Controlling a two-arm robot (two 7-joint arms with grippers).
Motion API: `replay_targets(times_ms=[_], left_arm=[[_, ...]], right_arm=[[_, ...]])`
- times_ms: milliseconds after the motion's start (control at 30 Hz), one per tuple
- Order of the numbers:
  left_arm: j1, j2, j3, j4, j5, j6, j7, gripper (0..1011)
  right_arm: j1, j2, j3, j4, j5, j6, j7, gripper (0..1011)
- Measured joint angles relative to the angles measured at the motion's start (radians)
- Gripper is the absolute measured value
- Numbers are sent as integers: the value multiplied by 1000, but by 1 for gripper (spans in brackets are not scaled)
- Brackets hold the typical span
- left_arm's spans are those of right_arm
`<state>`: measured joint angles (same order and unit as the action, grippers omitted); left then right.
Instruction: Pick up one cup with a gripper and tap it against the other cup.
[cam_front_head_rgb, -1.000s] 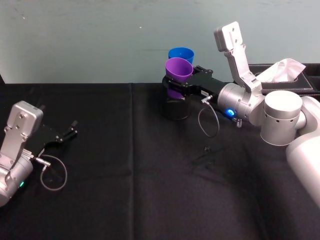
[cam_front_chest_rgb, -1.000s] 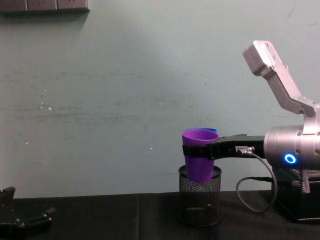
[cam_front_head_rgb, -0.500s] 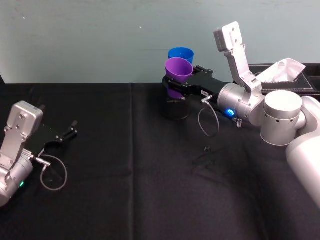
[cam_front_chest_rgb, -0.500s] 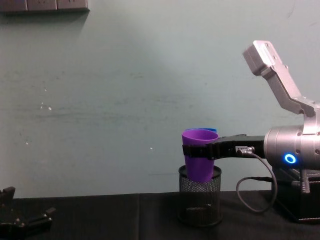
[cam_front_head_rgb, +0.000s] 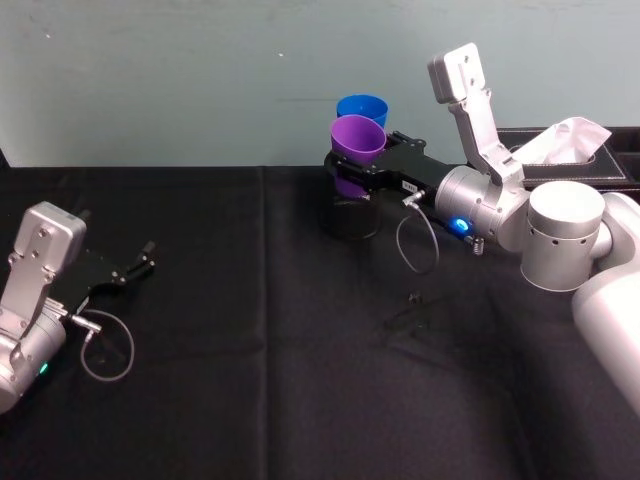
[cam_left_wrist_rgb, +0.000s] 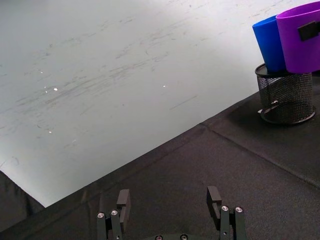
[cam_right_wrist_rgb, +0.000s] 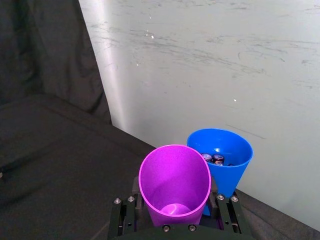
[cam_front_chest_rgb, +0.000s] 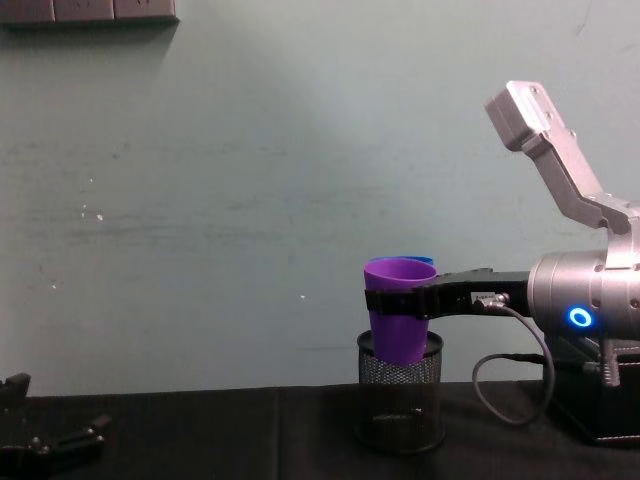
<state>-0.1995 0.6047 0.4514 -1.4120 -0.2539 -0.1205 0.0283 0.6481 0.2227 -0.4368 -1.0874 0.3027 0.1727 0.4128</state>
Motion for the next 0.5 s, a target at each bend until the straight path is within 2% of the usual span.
replay_targets(times_ms=[500], left_arm=[[0,0,0,0,0,0,0,1000]], right_arm=[[-1,0,0,-1,0,0,0,726]])
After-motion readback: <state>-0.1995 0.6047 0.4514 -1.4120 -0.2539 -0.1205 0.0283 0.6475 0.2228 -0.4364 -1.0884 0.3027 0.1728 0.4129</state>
